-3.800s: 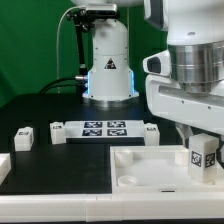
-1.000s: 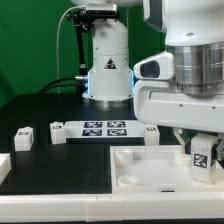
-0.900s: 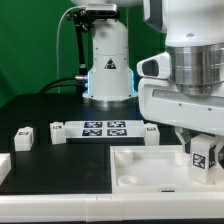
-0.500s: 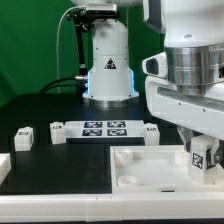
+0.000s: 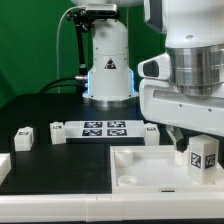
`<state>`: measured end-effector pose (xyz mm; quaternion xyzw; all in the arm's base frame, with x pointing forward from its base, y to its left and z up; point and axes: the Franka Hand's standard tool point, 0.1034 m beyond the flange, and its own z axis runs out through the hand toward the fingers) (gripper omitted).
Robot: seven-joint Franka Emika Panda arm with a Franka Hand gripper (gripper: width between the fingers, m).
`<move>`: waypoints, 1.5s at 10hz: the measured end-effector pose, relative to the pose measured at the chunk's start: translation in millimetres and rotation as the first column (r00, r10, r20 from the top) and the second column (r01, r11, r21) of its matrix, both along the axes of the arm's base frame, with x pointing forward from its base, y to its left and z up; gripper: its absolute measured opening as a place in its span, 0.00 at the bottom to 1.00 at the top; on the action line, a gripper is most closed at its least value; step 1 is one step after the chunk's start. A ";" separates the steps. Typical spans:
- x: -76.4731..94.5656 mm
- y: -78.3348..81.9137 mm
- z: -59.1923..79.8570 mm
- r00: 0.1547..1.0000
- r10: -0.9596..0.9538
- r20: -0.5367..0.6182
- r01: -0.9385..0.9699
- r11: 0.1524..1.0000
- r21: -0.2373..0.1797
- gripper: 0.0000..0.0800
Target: Assemble one leg
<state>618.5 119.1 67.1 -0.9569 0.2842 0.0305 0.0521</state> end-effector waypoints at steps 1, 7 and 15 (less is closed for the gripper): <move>0.0 0.5 0.2 0.995 0.101 0.012 -0.101 0.995 0.000 0.81; 0.1 0.5 0.6 0.784 0.616 0.078 -0.617 0.787 -0.010 0.81; 0.4 -1.4 0.5 0.600 0.793 0.104 -0.796 0.605 -0.026 0.36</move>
Offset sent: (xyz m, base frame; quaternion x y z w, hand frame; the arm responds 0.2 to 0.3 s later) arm -0.0070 0.0041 0.0013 -0.0013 -0.0026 -0.2840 0.9588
